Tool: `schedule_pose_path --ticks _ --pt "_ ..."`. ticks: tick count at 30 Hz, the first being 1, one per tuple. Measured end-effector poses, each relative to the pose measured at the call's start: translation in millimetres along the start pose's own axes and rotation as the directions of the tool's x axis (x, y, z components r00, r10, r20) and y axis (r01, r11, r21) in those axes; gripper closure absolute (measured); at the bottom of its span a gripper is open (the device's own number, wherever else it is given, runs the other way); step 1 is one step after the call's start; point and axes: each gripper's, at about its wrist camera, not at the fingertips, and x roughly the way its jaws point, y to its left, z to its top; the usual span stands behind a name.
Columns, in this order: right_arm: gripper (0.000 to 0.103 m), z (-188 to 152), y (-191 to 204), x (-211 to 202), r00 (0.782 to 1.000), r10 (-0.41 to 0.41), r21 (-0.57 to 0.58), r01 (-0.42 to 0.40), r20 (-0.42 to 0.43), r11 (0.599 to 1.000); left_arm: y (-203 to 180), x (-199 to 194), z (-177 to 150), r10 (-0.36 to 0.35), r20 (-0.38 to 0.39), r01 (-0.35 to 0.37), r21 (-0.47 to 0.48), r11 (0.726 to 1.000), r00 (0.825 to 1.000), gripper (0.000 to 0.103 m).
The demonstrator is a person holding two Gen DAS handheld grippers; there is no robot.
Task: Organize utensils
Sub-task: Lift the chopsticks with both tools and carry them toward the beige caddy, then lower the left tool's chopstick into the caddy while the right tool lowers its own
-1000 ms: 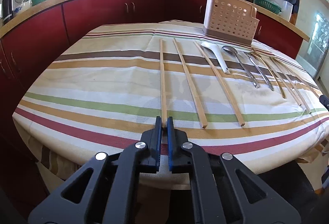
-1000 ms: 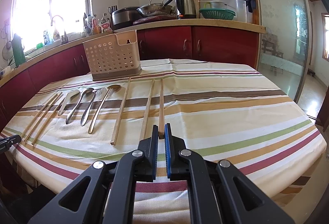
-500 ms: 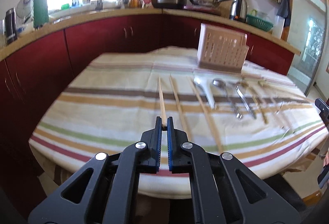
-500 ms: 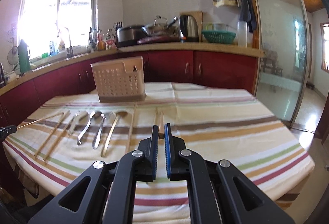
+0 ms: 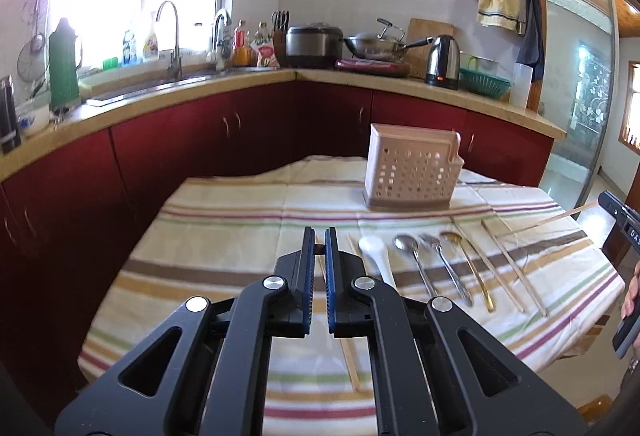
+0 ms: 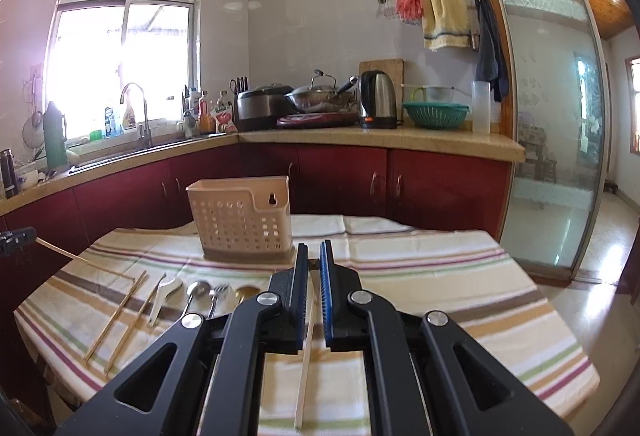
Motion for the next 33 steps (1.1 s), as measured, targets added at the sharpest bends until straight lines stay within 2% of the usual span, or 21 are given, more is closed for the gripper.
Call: schedule_pose_path --ticks 14,27,33 --pt "0.096 54 -5 56 0.999 0.007 -0.031 -0.006 0.04 1.0 6 46 70 -0.02 0.061 0.016 0.059 0.998 0.998 0.097" --pt "0.096 76 -6 77 1.0 0.019 -0.029 -0.019 0.006 0.999 9 74 101 -0.046 0.075 0.041 0.066 0.997 0.996 0.097" --pt "0.096 93 -6 80 0.999 0.048 -0.018 -0.048 0.011 0.999 12 76 118 -0.084 0.071 0.081 0.046 0.996 0.994 0.097"
